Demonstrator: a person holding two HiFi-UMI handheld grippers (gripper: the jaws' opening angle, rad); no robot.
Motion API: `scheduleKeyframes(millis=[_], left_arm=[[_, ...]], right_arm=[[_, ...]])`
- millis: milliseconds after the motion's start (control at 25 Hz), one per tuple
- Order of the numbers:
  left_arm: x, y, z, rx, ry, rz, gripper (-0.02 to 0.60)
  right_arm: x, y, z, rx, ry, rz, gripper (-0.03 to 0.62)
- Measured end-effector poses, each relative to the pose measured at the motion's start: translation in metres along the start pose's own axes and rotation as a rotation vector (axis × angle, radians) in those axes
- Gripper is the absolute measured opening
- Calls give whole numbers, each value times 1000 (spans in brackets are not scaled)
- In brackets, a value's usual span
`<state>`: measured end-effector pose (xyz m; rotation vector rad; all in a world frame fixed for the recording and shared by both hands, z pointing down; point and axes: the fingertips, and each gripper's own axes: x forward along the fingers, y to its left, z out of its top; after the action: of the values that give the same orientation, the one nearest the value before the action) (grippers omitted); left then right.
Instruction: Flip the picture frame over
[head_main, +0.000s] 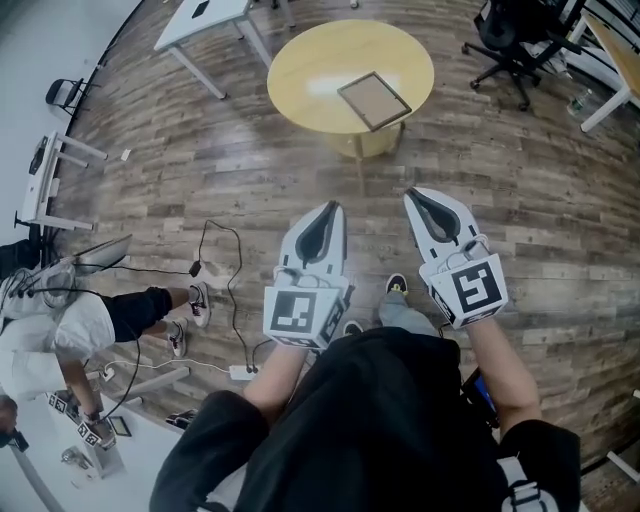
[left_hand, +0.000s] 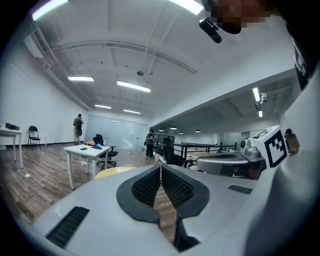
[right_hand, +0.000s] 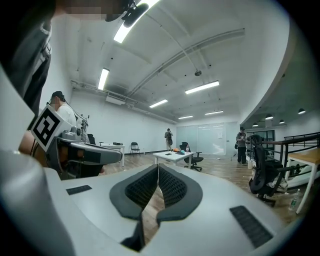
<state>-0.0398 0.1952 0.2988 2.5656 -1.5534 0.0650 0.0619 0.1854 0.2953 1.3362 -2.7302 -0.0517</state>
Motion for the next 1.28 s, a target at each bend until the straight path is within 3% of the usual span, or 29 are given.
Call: scheduleKeyframes(millis=[360, 680, 1280], left_arm=[[75, -11, 4, 13, 16, 37, 29], [111, 8, 10, 28, 21, 35, 29], [203, 122, 21, 7, 9, -38, 29]], right_arm=[[31, -66, -7, 5, -9, 64, 18], [68, -88, -9, 28, 7, 63, 18], [204, -128, -18, 8, 58, -19, 18]])
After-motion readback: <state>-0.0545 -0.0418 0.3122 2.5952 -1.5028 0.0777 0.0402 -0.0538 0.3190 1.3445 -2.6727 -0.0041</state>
